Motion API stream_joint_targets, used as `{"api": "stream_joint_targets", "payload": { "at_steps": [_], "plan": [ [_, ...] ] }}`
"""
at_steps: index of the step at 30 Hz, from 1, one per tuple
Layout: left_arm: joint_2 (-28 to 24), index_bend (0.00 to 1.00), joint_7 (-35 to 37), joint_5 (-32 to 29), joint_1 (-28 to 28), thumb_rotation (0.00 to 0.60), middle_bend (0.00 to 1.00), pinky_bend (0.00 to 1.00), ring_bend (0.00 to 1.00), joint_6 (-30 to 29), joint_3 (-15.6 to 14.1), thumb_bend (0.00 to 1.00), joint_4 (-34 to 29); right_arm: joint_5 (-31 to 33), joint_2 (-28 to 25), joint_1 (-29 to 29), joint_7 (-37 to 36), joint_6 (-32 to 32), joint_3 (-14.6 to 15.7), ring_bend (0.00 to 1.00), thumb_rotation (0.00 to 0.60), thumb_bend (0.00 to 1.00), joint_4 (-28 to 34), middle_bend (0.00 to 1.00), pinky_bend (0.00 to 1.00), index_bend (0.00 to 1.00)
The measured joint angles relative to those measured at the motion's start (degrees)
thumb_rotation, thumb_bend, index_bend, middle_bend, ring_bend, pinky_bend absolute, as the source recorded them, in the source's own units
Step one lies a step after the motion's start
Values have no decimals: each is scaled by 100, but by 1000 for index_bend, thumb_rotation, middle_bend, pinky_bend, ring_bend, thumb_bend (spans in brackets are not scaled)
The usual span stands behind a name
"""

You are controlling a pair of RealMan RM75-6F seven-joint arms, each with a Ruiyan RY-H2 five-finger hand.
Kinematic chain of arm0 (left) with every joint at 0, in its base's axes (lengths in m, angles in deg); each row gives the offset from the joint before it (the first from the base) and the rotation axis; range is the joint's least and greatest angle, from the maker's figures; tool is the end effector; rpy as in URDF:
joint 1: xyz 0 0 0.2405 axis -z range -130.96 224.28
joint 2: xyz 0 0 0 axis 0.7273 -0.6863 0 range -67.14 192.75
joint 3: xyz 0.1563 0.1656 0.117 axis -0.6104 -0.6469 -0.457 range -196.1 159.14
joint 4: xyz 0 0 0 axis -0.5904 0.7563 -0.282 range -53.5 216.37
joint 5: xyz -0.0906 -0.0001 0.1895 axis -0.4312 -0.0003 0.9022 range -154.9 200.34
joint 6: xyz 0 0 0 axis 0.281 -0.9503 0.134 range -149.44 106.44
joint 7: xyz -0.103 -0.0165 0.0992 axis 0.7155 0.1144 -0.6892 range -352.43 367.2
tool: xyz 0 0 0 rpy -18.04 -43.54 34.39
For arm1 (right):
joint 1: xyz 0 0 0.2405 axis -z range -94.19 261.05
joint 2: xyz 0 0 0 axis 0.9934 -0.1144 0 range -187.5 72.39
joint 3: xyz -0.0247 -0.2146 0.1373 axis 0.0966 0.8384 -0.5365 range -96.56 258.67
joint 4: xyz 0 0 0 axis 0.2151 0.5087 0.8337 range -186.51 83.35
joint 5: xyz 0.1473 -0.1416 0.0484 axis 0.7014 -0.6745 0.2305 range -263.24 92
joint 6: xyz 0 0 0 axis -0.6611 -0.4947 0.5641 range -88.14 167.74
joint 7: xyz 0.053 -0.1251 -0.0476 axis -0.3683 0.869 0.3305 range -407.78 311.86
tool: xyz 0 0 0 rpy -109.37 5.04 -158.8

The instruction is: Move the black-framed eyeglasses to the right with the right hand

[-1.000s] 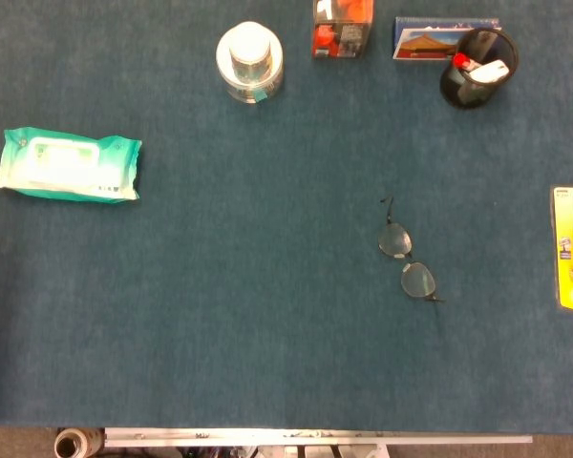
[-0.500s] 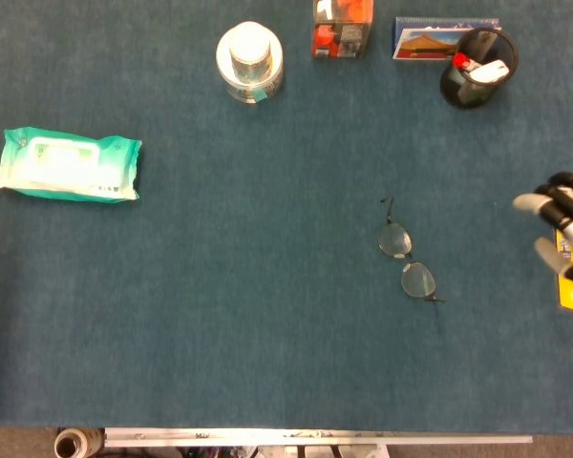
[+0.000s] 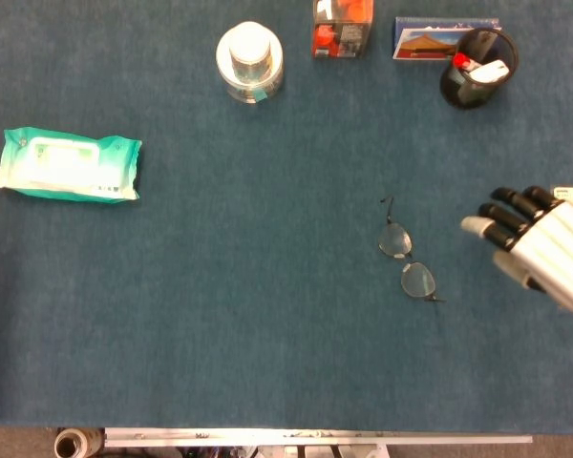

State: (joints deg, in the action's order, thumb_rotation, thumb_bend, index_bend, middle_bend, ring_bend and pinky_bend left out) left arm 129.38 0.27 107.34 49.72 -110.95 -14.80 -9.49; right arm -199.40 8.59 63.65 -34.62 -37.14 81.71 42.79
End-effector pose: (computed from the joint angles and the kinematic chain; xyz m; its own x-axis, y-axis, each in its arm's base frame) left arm -0.3156 0.1736 0.1609 0.4897 -0.0689 0.8692 0.8718 0.0523 -0.4870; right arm -0.2042 -0.2070 0.0952 0.6032 0.0902 0.7925 -0.5531 -0.6685 0.4971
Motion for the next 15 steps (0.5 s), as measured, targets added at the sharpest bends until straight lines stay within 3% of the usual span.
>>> {"api": "stream_joint_targets", "payload": {
  "at_steps": [5, 12, 15],
  "plan": [
    [-1, 465, -7, -16, -4, 600, 569, 515, 416, 4, 10, 336, -11, -506, 144, -182, -285, -222, 103, 304, 600, 261, -327, 432, 457, 369],
    [5, 465, -33, 22, -12, 600, 568, 516, 416, -15, 0, 336, -26, -1102, 479, -383, -734, -787, 255, 304, 600, 42, -909, 424, 457, 369],
    [8, 465, -35, 3, -10, 600, 569, 516, 416, -1, 6, 335, -22, -1226, 604, -471, -904, -918, 310, 304, 600, 1, -1116, 423, 457, 369]
  ]
}}
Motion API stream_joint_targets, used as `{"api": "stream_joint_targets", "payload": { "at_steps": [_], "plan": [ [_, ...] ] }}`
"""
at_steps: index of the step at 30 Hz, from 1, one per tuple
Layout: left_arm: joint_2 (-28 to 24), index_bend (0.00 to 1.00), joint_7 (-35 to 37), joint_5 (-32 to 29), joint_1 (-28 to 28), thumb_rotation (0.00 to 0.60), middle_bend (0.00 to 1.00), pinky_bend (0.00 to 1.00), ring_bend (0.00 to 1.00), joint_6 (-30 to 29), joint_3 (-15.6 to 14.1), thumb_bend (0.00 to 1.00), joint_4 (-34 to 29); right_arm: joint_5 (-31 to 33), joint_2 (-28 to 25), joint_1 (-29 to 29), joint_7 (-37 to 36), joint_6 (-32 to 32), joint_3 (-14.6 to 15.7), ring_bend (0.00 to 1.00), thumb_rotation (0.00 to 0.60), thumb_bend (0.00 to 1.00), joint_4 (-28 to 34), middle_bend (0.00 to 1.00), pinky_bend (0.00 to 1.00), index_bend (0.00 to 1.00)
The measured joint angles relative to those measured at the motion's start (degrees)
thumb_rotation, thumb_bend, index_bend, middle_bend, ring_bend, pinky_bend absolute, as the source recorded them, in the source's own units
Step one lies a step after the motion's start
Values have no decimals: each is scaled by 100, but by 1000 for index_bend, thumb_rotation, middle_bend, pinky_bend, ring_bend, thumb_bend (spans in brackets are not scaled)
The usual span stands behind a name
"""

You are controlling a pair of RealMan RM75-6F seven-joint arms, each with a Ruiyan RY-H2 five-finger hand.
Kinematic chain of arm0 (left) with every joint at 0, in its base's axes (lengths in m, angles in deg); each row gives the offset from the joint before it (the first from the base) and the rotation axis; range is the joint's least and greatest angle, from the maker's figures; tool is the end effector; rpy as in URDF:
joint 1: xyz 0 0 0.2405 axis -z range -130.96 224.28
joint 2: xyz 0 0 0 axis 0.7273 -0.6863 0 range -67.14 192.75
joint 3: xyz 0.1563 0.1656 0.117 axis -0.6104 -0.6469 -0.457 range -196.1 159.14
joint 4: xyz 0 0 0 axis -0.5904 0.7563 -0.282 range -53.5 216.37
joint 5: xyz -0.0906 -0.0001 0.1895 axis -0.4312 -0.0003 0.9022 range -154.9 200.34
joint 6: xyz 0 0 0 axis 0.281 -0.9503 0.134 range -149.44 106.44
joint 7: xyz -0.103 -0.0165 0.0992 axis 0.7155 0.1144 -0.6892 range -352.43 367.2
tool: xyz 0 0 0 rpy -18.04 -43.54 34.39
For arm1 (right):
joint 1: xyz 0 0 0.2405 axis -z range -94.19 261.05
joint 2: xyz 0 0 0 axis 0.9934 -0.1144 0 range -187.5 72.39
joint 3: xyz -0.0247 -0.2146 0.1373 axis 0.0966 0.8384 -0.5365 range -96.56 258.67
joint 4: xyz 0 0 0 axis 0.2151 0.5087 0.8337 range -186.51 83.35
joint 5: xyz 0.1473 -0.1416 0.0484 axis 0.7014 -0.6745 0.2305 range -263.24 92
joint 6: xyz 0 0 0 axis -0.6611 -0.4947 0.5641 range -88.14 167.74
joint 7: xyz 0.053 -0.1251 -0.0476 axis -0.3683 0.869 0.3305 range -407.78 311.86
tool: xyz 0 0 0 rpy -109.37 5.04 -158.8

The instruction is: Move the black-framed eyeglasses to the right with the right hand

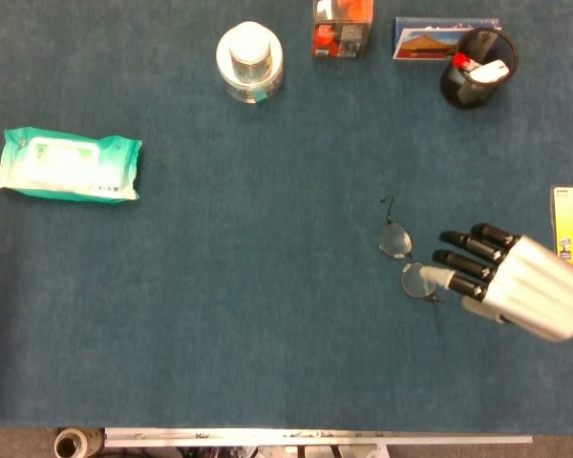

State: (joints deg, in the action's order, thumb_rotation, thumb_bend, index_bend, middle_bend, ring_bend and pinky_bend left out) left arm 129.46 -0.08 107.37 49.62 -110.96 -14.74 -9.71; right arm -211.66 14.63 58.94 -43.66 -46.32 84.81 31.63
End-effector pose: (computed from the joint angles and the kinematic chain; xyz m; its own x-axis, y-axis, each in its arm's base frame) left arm -0.3150 0.1733 0.1603 0.4905 -0.0688 0.8687 0.8713 0.0534 -0.4878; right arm -0.1952 -0.1999 0.0771 0.4900 0.1414 0.8602 -0.3982 -0.8415 0.3651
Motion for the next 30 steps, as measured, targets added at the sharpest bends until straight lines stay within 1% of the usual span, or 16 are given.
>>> {"api": "stream_joint_targets", "payload": {
  "at_steps": [15, 30],
  "plan": [
    [-15, 465, 39, -7, 1, 600, 569, 516, 416, 12, 16, 336, -6, 20, 223, -212, -97, 138, 227, 306, 600, 0, -251, 422, 457, 369],
    [-48, 465, 103, 7, -21, 600, 569, 516, 416, -27, 25, 336, -23, 241, 528, -345, -147, 296, 287, 306, 600, 0, -525, 422, 457, 369]
  ]
}}
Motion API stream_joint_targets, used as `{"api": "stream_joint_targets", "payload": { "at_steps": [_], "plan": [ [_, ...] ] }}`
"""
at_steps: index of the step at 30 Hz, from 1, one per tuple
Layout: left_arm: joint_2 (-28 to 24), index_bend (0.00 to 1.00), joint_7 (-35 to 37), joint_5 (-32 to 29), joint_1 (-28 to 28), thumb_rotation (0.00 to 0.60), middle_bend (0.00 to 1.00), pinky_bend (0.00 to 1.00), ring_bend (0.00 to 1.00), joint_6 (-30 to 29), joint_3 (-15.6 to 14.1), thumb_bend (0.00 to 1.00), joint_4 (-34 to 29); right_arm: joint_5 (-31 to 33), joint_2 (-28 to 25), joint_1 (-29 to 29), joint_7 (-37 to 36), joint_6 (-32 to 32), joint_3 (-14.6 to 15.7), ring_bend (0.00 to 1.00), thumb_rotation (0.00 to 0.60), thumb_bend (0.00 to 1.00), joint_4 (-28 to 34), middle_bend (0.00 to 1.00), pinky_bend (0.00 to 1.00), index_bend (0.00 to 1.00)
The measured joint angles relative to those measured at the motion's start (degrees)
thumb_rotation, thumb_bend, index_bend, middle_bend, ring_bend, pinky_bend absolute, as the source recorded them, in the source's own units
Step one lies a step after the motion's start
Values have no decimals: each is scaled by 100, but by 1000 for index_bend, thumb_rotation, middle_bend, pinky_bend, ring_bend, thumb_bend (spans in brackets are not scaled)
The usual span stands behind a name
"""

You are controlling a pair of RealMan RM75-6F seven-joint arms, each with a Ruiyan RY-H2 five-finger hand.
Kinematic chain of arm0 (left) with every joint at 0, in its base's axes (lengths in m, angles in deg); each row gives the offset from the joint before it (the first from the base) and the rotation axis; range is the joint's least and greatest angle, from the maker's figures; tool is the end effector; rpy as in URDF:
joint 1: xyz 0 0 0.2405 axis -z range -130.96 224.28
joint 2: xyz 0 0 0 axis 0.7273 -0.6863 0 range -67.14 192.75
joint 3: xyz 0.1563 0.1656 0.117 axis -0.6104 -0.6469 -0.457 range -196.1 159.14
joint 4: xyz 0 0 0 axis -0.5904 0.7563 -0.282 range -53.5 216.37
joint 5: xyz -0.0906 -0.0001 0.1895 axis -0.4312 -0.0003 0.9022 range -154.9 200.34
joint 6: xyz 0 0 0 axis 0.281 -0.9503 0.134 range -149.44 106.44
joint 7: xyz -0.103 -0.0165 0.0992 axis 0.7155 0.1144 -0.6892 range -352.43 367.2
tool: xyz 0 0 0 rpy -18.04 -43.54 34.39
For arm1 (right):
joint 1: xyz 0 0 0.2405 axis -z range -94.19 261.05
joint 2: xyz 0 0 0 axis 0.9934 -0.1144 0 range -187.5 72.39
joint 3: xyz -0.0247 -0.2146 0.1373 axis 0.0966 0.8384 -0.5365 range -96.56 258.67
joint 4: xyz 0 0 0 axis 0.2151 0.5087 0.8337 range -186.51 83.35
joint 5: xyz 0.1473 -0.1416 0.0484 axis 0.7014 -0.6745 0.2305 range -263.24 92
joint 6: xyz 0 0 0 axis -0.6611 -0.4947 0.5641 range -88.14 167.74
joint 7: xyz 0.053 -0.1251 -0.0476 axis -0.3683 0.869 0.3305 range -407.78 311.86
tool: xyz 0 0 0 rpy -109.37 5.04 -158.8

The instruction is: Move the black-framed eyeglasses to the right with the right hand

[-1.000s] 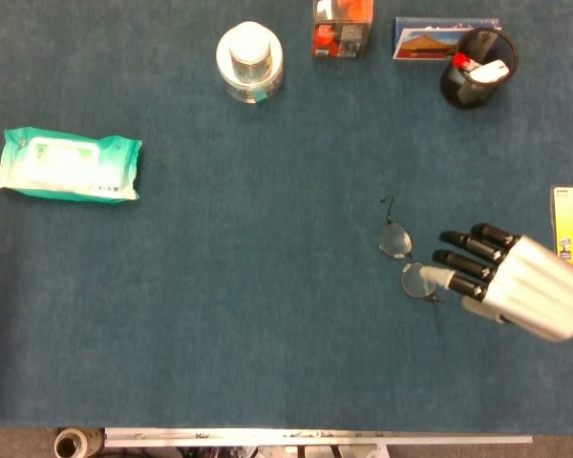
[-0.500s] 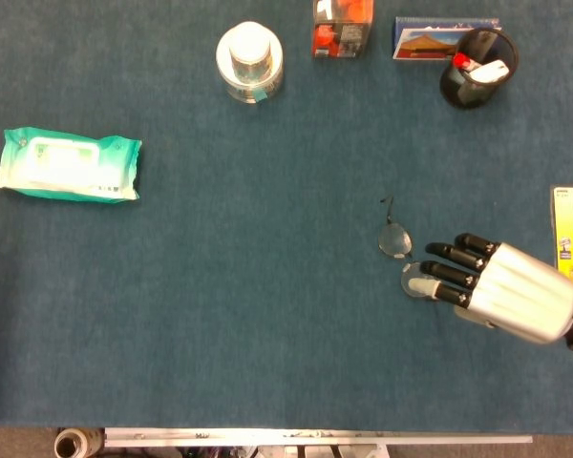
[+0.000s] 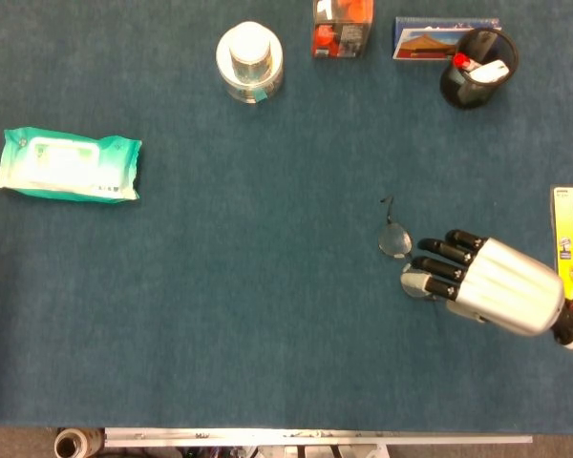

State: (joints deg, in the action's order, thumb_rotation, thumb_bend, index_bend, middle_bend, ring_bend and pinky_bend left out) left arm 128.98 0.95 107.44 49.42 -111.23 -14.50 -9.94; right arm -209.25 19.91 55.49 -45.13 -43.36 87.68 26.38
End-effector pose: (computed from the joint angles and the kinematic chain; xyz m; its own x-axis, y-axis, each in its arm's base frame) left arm -0.3147 0.1729 0.1638 0.4786 -0.0773 0.8746 0.8780 0.0547 -0.4756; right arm -0.2004 -0.2089 0.0447 0.5320 0.0777 0.8432 -0.3885 -0.8624 0.3246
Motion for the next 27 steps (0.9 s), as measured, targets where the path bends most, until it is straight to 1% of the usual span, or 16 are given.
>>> {"api": "stream_joint_targets", "payload": {
  "at_steps": [10, 23, 27],
  "plan": [
    [-43, 465, 89, -1, -18, 600, 569, 516, 416, -25, 14, 335, -10, 209, 249, -80, -106, 53, -5, 306, 600, 0, -319, 422, 462, 369],
    [-25, 466, 41, 6, -12, 600, 569, 516, 416, -5, 6, 336, -2, 344, 261, -45, -132, -171, 43, 307, 600, 0, -450, 422, 466, 369],
    [-20, 465, 29, -28, -4, 600, 569, 516, 416, 26, 14, 335, 12, 333, 226, -12, -138, -357, 48, 307, 600, 0, -415, 422, 466, 369]
  ]
}}
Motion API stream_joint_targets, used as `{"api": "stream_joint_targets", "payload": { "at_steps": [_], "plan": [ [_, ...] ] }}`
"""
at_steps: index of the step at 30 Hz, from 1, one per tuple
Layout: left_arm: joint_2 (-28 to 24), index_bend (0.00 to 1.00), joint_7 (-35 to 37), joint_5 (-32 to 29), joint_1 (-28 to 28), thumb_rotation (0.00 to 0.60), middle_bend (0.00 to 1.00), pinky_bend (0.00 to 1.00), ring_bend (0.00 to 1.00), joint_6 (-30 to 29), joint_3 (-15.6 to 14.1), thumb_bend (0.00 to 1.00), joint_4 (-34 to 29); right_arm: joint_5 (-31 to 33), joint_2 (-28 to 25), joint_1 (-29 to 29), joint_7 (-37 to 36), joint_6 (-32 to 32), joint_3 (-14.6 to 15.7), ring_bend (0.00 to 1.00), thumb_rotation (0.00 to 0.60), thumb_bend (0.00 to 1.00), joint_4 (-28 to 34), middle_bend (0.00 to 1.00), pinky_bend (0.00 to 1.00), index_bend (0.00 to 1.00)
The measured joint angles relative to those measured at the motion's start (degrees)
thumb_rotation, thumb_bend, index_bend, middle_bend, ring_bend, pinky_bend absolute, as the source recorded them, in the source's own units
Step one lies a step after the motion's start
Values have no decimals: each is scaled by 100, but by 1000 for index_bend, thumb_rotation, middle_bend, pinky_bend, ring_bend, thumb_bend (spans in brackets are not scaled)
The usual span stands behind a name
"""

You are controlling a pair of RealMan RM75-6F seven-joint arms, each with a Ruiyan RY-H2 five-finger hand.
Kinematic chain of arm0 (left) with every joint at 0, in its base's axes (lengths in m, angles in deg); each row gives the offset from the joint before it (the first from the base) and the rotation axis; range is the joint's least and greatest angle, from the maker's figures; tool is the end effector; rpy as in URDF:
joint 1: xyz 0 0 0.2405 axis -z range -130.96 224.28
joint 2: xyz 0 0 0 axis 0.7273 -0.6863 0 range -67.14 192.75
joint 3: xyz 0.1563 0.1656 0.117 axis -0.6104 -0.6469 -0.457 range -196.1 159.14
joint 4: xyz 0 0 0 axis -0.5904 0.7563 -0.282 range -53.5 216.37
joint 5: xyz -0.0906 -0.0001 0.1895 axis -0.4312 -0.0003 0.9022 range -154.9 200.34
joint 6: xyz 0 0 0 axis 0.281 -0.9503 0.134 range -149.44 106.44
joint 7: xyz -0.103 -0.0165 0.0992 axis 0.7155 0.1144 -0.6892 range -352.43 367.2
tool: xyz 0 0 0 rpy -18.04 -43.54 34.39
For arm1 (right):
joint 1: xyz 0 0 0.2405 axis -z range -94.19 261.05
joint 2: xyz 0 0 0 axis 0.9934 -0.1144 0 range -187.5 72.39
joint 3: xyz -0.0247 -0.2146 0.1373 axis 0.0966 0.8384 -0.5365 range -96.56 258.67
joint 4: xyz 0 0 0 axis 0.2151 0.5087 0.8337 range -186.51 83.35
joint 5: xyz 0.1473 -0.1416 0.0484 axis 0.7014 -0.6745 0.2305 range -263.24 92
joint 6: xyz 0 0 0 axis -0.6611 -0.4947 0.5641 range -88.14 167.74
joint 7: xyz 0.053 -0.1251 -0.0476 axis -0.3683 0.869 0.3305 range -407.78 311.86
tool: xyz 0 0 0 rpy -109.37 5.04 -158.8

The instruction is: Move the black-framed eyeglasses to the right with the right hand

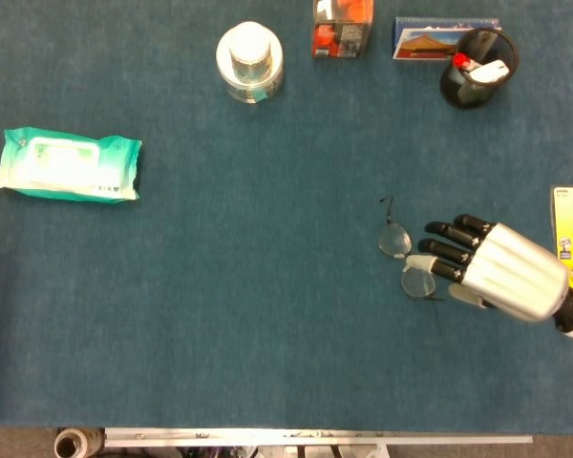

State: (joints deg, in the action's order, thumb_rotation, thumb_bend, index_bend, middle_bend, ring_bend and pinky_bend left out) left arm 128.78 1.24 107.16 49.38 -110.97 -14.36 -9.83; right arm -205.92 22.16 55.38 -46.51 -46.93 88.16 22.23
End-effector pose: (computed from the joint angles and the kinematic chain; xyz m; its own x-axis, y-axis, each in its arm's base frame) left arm -0.3162 0.1733 0.1651 0.4787 -0.0749 0.8748 0.8778 0.0598 -0.4752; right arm -0.2084 -0.2184 0.0452 0.5027 0.0944 0.8593 -0.4302 -0.8349 0.3433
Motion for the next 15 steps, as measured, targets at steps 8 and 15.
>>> {"api": "stream_joint_targets", "payload": {
  "at_steps": [8, 15],
  "plan": [
    [21, 465, -49, -29, -6, 600, 569, 516, 416, -26, 25, 336, -4, -225, -179, 90, 145, -288, 118, 307, 600, 0, 324, 422, 466, 369],
    [20, 465, -32, -30, -5, 600, 569, 516, 416, -23, 27, 336, -5, -245, -103, 61, 208, -147, 137, 307, 600, 0, 398, 422, 466, 369]
  ]
}}
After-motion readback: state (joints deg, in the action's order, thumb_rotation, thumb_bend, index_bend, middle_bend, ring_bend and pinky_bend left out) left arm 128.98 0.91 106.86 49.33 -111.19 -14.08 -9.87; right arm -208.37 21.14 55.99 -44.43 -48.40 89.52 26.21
